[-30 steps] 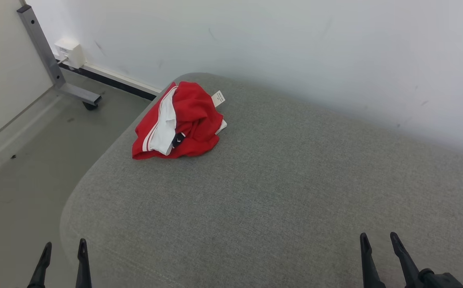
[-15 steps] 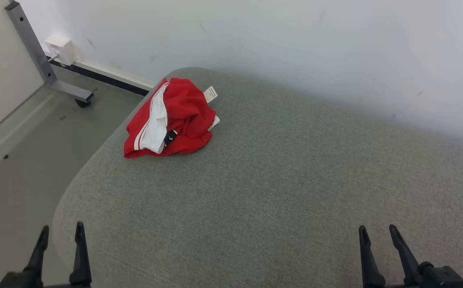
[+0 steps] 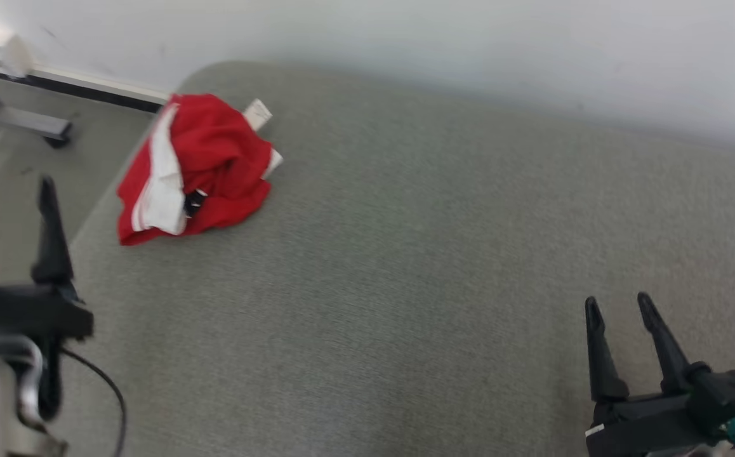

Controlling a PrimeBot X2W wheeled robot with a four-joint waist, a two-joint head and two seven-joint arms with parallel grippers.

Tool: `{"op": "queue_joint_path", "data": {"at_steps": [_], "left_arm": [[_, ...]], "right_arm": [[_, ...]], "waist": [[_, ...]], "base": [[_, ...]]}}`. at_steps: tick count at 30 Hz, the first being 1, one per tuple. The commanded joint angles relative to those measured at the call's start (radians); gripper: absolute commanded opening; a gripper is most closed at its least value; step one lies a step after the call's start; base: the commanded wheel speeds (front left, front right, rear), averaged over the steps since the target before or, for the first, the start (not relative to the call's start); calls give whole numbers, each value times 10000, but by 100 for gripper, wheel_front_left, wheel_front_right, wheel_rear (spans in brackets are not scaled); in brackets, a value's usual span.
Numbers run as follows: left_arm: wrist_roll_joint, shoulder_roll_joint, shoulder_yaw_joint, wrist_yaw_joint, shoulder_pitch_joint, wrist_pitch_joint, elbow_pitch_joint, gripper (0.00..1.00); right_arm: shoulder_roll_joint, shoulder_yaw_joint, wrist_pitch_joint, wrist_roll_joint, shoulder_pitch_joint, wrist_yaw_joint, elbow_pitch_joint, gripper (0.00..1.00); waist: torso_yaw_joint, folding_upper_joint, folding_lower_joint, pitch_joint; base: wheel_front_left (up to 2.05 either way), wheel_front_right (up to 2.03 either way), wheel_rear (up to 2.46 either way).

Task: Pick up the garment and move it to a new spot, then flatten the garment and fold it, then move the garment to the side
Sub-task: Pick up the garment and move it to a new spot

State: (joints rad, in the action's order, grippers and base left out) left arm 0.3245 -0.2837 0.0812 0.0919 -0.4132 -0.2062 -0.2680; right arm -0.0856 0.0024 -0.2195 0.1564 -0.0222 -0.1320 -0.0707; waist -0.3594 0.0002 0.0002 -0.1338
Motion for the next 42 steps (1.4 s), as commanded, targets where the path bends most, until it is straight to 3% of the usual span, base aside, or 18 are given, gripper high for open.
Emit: {"op": "queue_joint_path", "data": {"at_steps": [1,11,15,26,27,28,29,36,42], "left_arm": [[138,-199,103,28,-530,1,-138,100],[439,-1156,334,181,-2650,242,-1491,100],[588,-1615,201,263,-3492,568,-3031,100],[984,-1824,-311,371,-4225,1509,-6405,100],[1060,-1815,-322,379,-4250,1570,-6614,77],[1091,-1800,-359,384,-4244,1658,-6860,33],[1089,-1792,-425,383,-4237,1711,-7042,0],[1059,-1986,-588,371,-4665,899,-7500,0],[719,-2231,-946,382,-5302,-239,-6703,0]], "right_arm": [[-113,-40,50,-140,-176,21,135,100],[-241,-379,224,-327,-510,21,868,100],[-182,-554,385,-422,-574,21,1291,100],[-212,-604,573,-508,-535,21,1609,100],[-190,-610,592,-526,-519,21,1625,100],[-172,-608,590,-530,-507,21,1629,100],[-154,-610,582,-536,-498,21,1636,100],[-91,-546,502,-421,-459,21,1437,100],[48,-379,220,-187,-392,21,911,100]], "waist": [[1159,-2,-2,-1183],[2492,-2,-2,-2470],[2918,-2,-2,-2873],[3185,-2,-2,-2976],[3189,-2,-2,-2962],[3194,-2,-2,-2944],[3198,-2,-2,-2919],[3155,-2,-2,-2472],[3182,-2,-2,-1763]], "base": [[0,0,0],[0,0,0],[0,0,0],[0,0,0],[0,0,0],[0,0,0],[0,0,0],[0,0,0],[0,0,0]]}}
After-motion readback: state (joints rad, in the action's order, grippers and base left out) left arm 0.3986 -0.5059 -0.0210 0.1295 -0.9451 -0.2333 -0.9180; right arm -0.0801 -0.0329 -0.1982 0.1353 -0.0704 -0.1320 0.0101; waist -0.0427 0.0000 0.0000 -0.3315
